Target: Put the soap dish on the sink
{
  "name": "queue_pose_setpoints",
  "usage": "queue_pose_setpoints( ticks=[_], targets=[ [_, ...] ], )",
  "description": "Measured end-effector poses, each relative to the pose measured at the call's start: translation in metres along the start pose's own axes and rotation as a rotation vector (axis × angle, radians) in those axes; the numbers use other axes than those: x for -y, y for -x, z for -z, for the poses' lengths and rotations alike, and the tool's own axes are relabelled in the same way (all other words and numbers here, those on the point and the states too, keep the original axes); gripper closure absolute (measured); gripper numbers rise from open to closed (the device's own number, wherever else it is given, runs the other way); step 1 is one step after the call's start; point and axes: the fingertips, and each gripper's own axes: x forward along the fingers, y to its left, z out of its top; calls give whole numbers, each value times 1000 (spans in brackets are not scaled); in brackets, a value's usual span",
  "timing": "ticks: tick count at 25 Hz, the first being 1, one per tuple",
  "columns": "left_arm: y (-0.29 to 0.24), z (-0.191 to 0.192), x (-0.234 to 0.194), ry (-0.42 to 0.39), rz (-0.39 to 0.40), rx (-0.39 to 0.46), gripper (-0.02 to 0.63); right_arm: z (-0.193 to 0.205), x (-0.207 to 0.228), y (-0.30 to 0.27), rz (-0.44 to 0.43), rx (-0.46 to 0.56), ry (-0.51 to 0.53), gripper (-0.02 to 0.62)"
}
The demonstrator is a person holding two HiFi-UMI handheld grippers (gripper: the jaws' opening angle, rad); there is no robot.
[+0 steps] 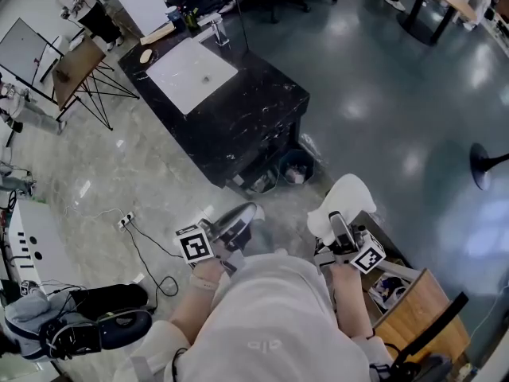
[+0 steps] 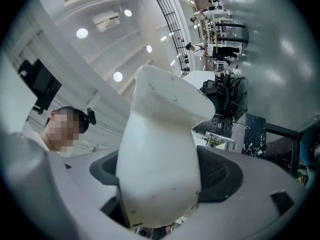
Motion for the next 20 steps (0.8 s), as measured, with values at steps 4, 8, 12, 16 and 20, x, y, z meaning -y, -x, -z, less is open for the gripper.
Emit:
queue_pose_setpoints(
  ticks=[4,8,12,16,20],
  targets=[
    [-11,-27,-19,10,-1,-2,598,-3,22,-25,12,-13,3,178],
    [-20,-57,-41,30,-10,-2,598,-5,43,-58,27,-19,-4,178],
    [-28,-87,-67,56,-20,1,598,-3,68,-89,52,-29,-20,178],
    [-36,-116,-88,64,-24,-9,598,-2,88,-116,63,-30,-22,178],
    [-42,-143,-108,77,-32,-4,598,0,106,-144,77,-31,-29,178]
  ],
)
